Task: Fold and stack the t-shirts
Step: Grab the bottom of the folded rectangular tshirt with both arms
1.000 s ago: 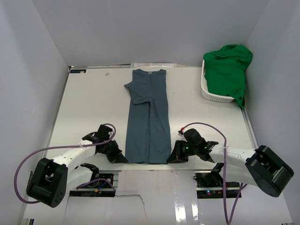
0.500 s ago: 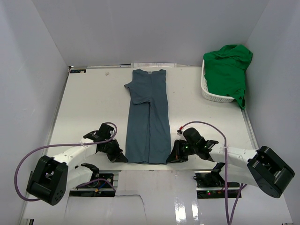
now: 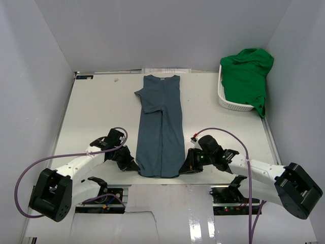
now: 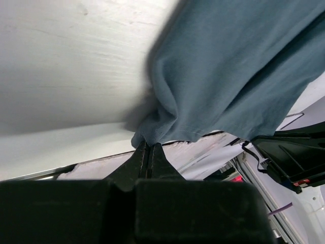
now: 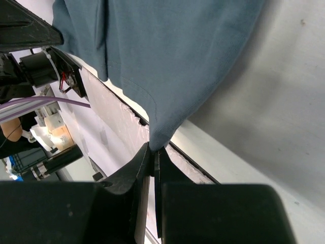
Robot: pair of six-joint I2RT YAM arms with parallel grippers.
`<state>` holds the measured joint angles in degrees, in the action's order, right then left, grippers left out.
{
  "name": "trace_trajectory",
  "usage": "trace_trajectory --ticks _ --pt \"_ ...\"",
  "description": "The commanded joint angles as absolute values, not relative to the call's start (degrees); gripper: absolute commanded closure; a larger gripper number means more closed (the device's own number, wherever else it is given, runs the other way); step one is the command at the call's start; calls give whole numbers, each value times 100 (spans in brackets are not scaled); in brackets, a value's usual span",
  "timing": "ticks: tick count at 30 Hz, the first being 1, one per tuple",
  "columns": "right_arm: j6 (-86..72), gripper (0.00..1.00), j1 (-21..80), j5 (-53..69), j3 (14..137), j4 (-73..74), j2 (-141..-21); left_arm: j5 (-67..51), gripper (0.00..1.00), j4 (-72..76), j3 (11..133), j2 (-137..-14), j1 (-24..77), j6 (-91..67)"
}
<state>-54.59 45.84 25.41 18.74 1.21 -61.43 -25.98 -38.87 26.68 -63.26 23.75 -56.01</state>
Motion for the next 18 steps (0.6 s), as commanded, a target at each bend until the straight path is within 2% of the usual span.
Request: trace_trajectory --ticks 1,18 --pt "-5300 92 4614 2593 2162 360 -6056 -2645 100 -3902 2953 -6363 2391 -5519" --pt "-4922 92 4387 2645 2865 492 -6424 -2426 100 -4069 3946 -6969 2198 -5001"
